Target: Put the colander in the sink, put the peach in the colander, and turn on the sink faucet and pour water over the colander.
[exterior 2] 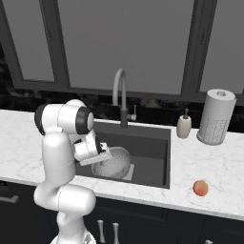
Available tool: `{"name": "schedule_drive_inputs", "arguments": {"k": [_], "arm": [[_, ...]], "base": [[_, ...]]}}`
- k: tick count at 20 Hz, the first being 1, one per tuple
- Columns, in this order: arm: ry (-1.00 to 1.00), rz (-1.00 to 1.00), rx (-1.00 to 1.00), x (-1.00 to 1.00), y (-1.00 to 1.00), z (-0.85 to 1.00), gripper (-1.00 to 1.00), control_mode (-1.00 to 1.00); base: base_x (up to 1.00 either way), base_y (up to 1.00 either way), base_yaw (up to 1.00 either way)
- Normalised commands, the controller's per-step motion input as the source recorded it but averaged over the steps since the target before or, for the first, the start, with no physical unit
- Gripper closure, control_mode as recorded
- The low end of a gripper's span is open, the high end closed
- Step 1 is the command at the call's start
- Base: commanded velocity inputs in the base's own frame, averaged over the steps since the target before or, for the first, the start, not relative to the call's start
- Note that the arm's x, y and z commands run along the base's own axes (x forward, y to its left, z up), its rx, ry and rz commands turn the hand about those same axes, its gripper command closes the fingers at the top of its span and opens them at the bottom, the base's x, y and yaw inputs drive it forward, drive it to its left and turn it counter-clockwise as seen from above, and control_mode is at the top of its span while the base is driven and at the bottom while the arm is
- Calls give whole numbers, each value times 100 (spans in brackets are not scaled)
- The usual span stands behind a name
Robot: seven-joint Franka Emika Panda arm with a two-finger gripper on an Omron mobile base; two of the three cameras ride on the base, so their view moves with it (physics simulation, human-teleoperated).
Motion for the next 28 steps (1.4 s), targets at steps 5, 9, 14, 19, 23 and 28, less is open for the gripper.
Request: {"name": "schedule_drive_inputs", "arguments": {"k": [5,9,14,19,23,28], "arm": [[-10,7,1,-1,-18,-3,-100,-100],[-18,11,8,-20,-39,0,-100,-100],[-16,3,5,-23,-8,20,-100,-100],[-12,4,2,-25,0,57,-100,-100],[-5,5,0,-37,10,95,-100,-100],[0,1,1,-29,23,100,-100,-100]], "base": [[0,0,0],[0,0,0],[0,0,0],[0,0,0],[0,0,0],[0,0,0]]}}
